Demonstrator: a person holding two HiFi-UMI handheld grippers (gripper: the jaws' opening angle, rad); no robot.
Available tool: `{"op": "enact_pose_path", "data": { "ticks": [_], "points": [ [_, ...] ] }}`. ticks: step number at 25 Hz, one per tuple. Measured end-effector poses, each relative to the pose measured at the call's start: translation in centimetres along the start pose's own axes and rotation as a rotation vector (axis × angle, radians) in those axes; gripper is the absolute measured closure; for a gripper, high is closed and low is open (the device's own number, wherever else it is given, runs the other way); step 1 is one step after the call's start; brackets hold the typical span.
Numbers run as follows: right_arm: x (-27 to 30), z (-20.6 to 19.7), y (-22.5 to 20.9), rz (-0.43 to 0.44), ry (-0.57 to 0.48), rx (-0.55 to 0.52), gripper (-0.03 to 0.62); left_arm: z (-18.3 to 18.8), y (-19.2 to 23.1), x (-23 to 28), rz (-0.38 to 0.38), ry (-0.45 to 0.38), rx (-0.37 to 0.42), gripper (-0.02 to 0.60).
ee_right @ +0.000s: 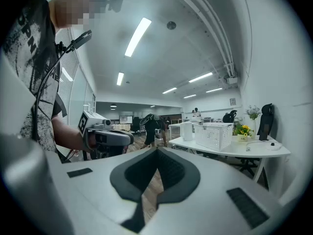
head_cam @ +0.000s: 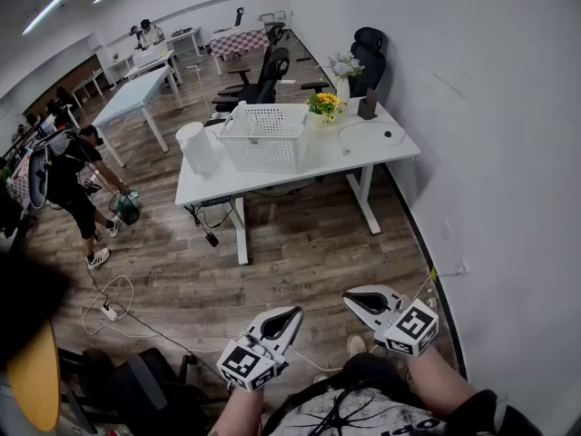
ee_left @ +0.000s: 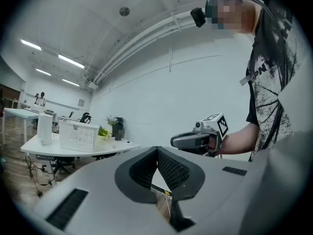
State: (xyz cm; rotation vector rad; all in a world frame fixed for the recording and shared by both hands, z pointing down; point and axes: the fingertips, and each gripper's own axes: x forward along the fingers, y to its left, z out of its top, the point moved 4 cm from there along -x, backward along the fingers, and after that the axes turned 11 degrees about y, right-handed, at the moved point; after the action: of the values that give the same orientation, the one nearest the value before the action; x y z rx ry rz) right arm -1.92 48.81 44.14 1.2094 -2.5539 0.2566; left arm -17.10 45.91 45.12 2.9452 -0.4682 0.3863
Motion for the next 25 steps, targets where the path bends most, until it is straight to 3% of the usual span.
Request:
{"op": "enact_pose_path", "data": {
  "ticks": [15,25],
  "points": [
    [0.7,-0.1,0.0,0.012,-0.009,0.038,0.569,-1.2,0.3,-0.6,0.010,-0.010,-0.033,0.571],
    [3.2,-0.5,-0.7,0.031,0.007,0.050,0.569,-3.1,2.9,-0.6,0.041,0.004,-0.090,0.571]
  ]
}}
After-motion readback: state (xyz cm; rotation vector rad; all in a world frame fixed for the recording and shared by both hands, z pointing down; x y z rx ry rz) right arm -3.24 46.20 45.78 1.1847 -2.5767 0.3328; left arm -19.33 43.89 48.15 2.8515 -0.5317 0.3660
